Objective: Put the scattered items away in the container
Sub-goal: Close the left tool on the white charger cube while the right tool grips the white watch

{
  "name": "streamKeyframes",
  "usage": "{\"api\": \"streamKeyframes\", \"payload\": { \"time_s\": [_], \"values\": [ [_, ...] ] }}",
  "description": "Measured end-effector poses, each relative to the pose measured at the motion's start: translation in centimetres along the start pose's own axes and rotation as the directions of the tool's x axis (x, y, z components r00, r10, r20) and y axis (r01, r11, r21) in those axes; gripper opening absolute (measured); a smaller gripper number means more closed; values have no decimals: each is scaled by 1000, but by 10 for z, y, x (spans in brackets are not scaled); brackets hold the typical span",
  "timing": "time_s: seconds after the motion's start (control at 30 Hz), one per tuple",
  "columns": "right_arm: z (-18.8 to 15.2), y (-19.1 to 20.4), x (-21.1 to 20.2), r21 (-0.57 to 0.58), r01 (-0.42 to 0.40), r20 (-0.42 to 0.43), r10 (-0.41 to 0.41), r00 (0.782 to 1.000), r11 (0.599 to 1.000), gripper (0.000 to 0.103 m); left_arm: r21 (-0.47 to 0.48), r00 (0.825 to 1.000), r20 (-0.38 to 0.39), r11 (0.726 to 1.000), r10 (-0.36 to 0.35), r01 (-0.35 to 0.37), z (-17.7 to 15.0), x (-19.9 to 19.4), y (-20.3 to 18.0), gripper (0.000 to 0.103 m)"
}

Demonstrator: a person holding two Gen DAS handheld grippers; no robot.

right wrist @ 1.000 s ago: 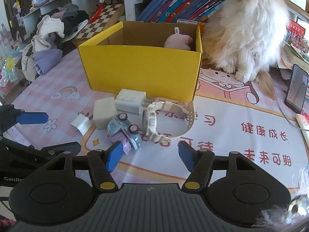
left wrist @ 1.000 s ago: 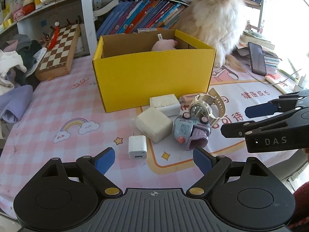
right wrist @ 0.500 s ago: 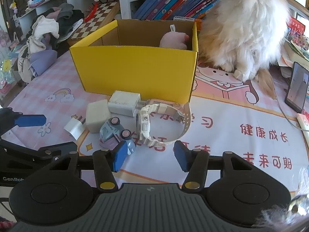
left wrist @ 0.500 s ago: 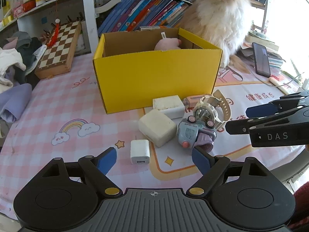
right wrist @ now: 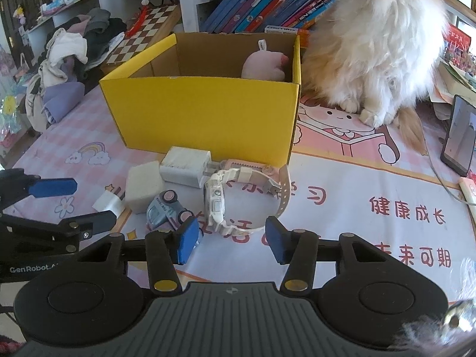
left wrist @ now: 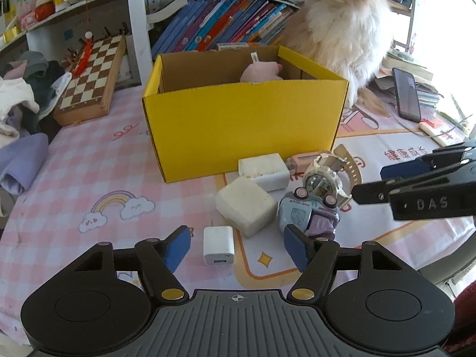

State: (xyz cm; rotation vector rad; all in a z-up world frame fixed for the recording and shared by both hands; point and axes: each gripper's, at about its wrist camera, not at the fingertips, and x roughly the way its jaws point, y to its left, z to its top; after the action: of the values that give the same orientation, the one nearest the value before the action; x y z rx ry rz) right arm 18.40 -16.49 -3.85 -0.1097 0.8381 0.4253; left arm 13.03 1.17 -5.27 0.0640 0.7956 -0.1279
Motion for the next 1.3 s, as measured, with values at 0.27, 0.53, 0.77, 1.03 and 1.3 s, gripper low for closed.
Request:
{"api": "streamKeyframes", "payload": {
  "time_s": [0.27, 0.53, 0.77, 1.03, 1.3],
  "values": [
    [6, -2, 13, -10, -49, -23, 49, 999, 999, 35, -30, 999, -11, 999, 34, -34, 1, 7, 5, 68],
    [17, -3, 22, -34, -78, -22, 77, 997, 996, 31, -61, 998, -42, 997, 43, -45, 3, 18, 10, 58],
    [23, -7, 36, -39, -95, -65, 92, 994, 995, 31, -81, 995, -81, 995, 50, -57, 3, 31, 13, 49],
    [27, -9, 48, -28, -127, -111, 123, 986, 991, 26, -95, 991, -126, 993, 55, -67, 2, 39, 16, 40],
    [25, -2, 57, -59, -152, -142, 142, 980, 987, 18, -97, 986, -151, 992, 64, -79, 2, 45, 19, 37]
  ]
}}
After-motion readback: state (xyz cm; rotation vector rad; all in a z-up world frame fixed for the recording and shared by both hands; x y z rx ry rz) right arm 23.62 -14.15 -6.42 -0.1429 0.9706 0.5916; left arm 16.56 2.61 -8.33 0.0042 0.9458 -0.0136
